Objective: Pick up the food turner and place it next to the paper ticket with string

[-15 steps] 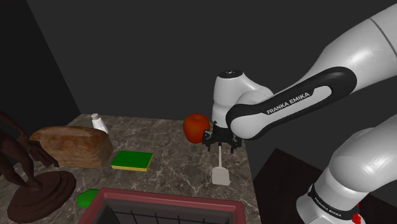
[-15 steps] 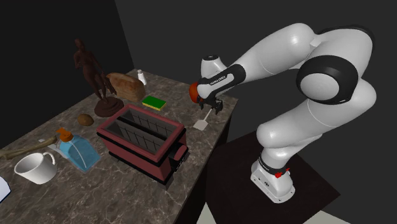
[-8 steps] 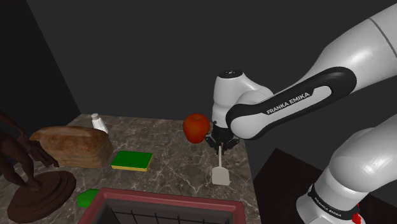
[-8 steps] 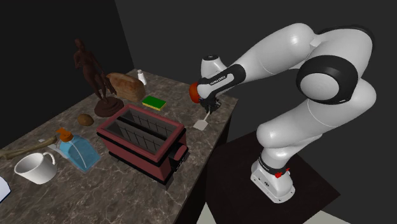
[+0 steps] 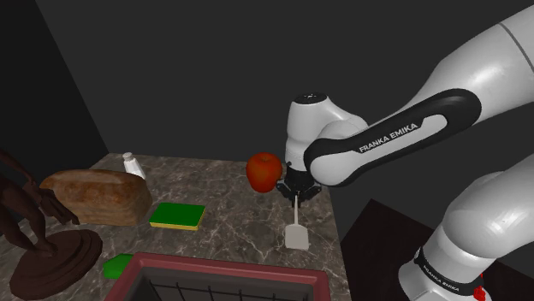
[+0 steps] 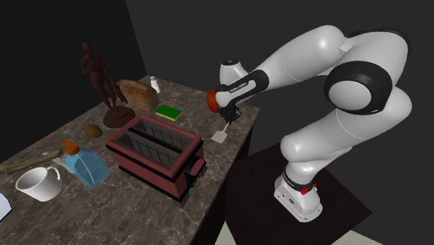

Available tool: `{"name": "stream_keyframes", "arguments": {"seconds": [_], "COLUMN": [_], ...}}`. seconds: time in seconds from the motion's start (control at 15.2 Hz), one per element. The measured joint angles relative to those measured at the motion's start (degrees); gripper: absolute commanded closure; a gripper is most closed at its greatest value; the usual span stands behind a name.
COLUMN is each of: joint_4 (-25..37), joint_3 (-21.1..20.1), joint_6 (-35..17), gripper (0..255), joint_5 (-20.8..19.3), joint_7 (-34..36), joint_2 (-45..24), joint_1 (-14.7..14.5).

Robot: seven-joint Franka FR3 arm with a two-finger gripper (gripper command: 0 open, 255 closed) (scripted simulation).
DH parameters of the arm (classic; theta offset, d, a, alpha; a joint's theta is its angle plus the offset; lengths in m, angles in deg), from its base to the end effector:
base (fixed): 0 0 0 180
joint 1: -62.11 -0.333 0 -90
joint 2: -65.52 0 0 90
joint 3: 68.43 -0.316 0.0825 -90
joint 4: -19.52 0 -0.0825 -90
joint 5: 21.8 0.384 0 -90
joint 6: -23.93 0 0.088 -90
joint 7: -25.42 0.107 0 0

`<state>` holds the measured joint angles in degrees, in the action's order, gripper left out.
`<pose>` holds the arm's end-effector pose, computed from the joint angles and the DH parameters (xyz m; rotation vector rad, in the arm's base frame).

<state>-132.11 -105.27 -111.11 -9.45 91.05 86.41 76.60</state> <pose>0.3793 0.1468 0.3412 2.7747 -1.4060 0.0923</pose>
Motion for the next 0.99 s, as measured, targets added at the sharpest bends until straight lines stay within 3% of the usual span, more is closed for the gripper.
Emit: {"name": "stream_keyframes", "arguments": {"seconds": [0.99], "joint_4": [6.11], "joint_3": [4.12], "joint_6": [13.45], "gripper": [255], "joint_5": [1.05], "joint_7": [-2.25], "joint_2": [7.64], "joint_1": [-1.50]}}
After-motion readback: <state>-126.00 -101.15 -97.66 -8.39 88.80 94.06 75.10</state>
